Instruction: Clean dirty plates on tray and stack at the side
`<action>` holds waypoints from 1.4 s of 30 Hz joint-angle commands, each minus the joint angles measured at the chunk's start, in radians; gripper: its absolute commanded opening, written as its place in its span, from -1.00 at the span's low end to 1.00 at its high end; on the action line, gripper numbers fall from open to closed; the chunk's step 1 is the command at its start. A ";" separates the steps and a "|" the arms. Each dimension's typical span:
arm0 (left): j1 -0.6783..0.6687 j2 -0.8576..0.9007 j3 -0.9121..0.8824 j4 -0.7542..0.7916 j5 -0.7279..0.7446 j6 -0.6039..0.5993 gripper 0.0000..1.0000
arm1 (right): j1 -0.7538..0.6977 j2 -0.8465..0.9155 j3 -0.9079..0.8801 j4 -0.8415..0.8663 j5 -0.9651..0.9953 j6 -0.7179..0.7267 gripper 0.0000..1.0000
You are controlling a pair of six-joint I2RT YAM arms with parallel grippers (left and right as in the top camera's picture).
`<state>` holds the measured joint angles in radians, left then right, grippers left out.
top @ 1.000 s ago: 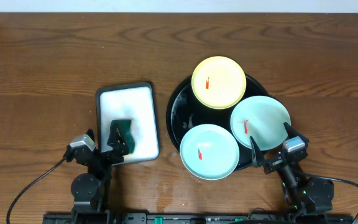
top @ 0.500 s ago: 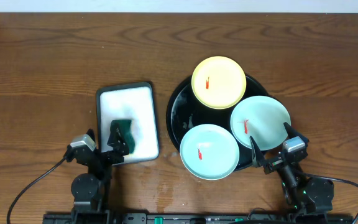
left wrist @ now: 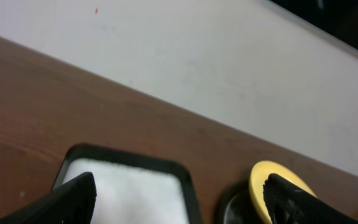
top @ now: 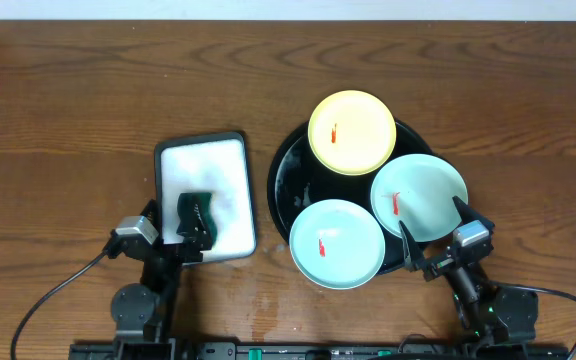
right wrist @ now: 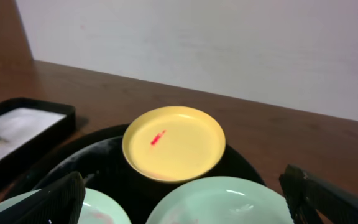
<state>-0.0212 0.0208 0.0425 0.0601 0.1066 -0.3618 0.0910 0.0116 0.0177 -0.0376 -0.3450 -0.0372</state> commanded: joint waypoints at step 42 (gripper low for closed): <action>0.004 1.501 0.875 -0.947 0.042 0.047 0.24 | 0.058 1.286 1.213 -0.936 -0.306 0.152 0.86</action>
<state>-0.0216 1.4242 0.9321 -0.9131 0.1516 -0.3161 0.1261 1.3006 1.2148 -0.9707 -0.6292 0.1253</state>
